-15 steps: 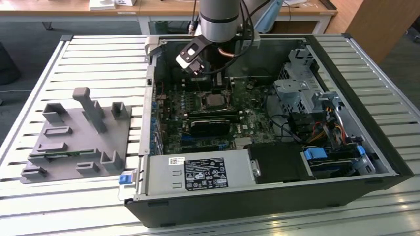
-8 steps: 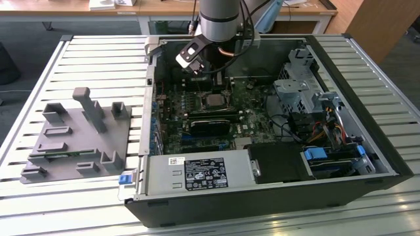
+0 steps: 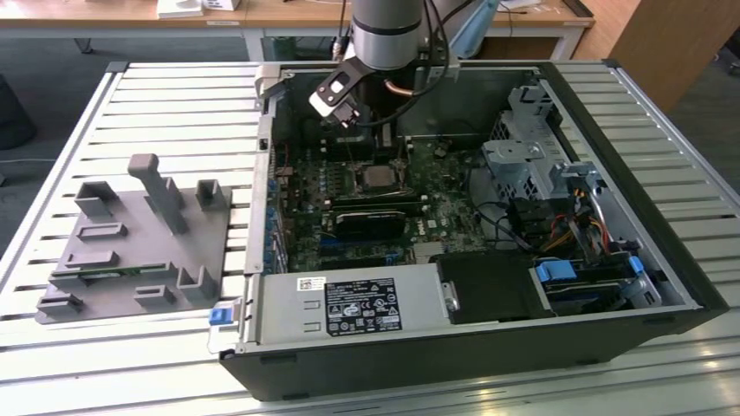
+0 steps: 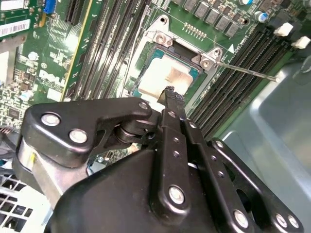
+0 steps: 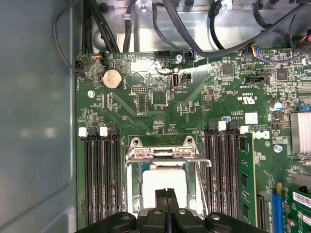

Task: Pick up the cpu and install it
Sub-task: 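Close the cpu cover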

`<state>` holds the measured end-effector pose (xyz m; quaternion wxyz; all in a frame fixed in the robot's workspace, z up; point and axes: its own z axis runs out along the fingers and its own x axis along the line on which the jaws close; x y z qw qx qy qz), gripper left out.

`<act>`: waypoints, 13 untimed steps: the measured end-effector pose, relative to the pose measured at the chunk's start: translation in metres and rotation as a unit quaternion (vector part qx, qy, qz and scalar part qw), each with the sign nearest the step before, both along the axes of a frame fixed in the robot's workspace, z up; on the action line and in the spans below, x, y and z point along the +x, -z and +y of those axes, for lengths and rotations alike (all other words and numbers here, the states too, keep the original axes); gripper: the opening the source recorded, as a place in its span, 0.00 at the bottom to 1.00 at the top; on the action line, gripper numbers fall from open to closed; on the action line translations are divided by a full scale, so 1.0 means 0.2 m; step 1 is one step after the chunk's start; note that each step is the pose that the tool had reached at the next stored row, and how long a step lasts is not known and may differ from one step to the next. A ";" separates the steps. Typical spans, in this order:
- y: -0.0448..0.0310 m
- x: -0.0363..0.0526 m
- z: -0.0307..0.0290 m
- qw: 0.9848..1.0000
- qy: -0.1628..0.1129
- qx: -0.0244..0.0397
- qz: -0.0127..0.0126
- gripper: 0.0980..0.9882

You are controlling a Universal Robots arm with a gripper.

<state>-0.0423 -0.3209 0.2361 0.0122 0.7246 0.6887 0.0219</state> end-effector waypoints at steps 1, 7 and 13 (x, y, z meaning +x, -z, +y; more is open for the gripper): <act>-0.013 0.000 0.000 1.000 0.000 0.000 0.000 0.01; -0.098 0.000 0.000 1.000 0.000 0.000 0.000 0.01; -0.193 0.000 0.000 1.000 0.000 0.000 0.001 0.01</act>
